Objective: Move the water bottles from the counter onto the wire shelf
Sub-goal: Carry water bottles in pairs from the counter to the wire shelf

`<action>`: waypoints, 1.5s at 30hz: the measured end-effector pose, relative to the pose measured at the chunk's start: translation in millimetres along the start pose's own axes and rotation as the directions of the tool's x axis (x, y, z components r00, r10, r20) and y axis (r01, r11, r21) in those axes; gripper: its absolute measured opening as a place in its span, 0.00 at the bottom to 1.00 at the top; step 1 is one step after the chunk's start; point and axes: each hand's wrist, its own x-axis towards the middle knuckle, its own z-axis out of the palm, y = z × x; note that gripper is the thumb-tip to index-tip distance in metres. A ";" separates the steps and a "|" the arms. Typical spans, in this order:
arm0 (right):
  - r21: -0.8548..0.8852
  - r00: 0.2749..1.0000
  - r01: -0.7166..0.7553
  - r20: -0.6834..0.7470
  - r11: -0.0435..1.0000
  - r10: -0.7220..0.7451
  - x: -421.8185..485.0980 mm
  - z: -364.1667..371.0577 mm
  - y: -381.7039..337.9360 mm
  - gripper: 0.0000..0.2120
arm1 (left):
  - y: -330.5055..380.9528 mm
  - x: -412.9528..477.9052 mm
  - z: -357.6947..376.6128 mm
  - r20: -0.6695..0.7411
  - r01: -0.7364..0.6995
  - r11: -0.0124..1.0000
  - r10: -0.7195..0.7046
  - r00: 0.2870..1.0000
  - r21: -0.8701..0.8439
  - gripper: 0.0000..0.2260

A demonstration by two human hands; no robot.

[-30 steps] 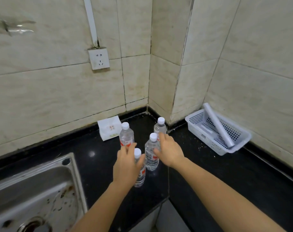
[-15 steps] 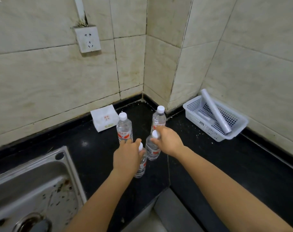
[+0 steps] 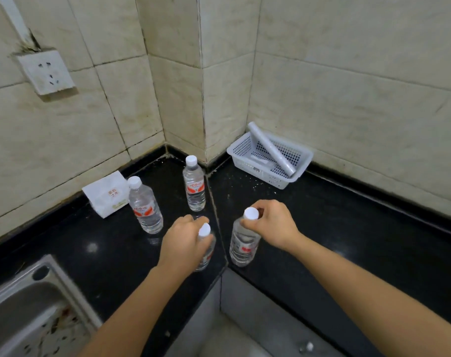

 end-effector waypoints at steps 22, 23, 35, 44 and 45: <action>0.073 0.777 -0.336 -0.541 0.939 0.321 -363.8 -312.7 225.5 0.11 | 428.2 -153.0 95.6 0.093 -0.468 0.798 0.536 0.839 -0.381 0.09; 0.089 0.755 -0.349 -0.563 0.933 0.336 -383.4 -326.6 233.1 0.11 | 449.8 -162.4 98.9 0.091 -0.471 0.774 0.553 0.828 -0.423 0.11; 0.238 0.391 -0.449 -0.814 0.861 0.429 -581.6 -478.5 314.9 0.11 | 700.4 -261.6 128.3 0.006 -0.583 0.433 0.806 0.592 -0.687 0.08; 0.251 0.240 -0.467 -0.887 0.848 0.395 -682.6 -603.9 370.6 0.09 | 875.5 -314.9 145.4 -0.105 -0.593 0.220 0.879 0.465 -0.775 0.13; 0.257 0.222 -0.462 -0.893 0.849 0.392 -692.1 -619.2 377.8 0.10 | 895.6 -319.0 147.9 -0.102 -0.579 0.207 0.884 0.456 -0.789 0.12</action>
